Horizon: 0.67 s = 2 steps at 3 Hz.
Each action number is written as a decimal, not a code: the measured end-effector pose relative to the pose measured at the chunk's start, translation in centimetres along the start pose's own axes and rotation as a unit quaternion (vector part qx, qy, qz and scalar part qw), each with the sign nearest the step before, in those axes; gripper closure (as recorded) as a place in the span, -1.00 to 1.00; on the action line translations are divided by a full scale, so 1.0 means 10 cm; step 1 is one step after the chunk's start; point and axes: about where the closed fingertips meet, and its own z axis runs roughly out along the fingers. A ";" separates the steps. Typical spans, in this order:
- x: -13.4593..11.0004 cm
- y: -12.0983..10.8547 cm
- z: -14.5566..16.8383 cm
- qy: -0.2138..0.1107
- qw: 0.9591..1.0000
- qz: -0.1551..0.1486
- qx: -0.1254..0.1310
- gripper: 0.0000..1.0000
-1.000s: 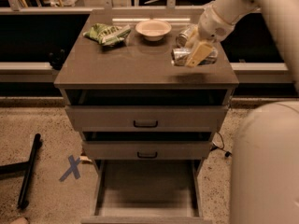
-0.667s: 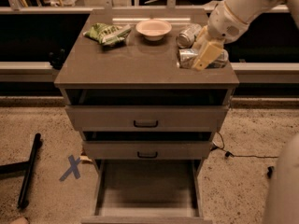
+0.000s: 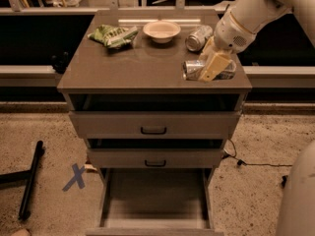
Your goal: Place redbull can into bottom drawer
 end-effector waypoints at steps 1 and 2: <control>0.08 0.04 0.09 -0.002 1.000 0.020 -0.003 1.00; 0.23 0.28 0.32 -0.014 0.997 0.072 -0.008 1.00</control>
Offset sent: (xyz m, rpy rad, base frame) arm -0.0623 -0.0084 -0.1050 0.0698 0.2096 -0.2171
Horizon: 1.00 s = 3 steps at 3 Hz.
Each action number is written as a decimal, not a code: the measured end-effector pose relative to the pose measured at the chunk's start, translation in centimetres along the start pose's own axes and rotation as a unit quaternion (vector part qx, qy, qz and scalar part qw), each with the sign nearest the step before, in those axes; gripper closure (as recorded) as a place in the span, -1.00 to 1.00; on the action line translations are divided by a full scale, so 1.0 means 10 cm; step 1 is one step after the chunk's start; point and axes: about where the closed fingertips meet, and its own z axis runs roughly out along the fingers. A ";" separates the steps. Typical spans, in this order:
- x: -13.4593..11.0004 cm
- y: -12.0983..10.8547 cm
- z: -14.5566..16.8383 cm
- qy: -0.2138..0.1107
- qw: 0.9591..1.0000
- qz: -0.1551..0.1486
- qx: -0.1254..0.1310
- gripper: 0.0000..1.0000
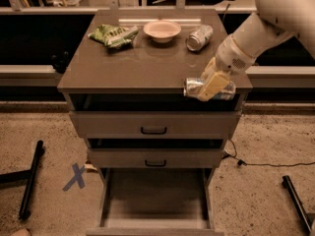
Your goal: Place redbull can into bottom drawer
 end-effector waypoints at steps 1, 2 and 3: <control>0.18 0.33 0.28 -0.005 0.999 0.044 -0.018 1.00; 0.38 0.66 0.80 -0.005 0.996 0.081 -0.045 1.00; 0.64 1.07 1.72 -0.037 0.987 0.115 -0.106 1.00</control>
Offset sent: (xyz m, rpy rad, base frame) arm -0.1071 0.0404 -0.1855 0.0450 0.3001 -0.1356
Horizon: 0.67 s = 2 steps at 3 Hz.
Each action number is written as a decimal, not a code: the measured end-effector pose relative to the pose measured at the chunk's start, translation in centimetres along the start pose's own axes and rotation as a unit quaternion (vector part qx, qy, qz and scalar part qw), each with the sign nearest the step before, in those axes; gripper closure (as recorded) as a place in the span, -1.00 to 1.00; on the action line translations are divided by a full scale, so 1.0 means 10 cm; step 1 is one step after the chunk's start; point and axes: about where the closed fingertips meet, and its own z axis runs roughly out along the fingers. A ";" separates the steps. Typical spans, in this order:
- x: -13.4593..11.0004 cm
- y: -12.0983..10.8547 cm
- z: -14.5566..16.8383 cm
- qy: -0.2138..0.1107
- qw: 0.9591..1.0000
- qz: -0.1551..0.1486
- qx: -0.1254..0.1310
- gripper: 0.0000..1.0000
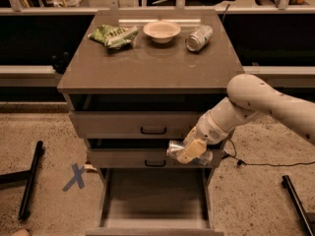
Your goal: Place redbull can into bottom drawer
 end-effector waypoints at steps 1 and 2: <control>-0.01 0.01 0.02 -0.001 1.000 0.004 0.001 1.00; -0.06 0.08 0.18 -0.008 0.999 0.035 0.012 1.00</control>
Offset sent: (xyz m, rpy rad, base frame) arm -0.0145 0.0337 -0.0163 0.0002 0.0363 -0.1679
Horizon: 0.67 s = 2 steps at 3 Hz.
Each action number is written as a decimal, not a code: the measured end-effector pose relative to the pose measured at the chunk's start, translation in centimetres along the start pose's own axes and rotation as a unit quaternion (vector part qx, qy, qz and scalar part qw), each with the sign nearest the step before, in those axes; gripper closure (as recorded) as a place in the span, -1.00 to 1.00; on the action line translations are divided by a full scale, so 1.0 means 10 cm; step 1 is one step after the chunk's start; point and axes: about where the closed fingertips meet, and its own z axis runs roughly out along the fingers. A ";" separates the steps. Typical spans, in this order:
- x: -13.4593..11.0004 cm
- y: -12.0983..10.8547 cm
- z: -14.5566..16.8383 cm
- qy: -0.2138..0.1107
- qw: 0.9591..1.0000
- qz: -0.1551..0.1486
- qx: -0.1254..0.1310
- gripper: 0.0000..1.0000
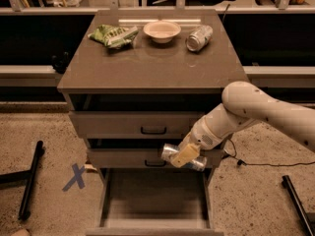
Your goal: Place redbull can into bottom drawer
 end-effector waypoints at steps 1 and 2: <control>0.03 0.01 0.23 -0.016 0.999 0.028 0.026 1.00; 0.05 -0.01 0.26 -0.015 0.999 0.028 0.029 1.00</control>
Offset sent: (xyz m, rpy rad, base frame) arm -0.0065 0.0088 -0.0152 0.0034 -0.0003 -0.0622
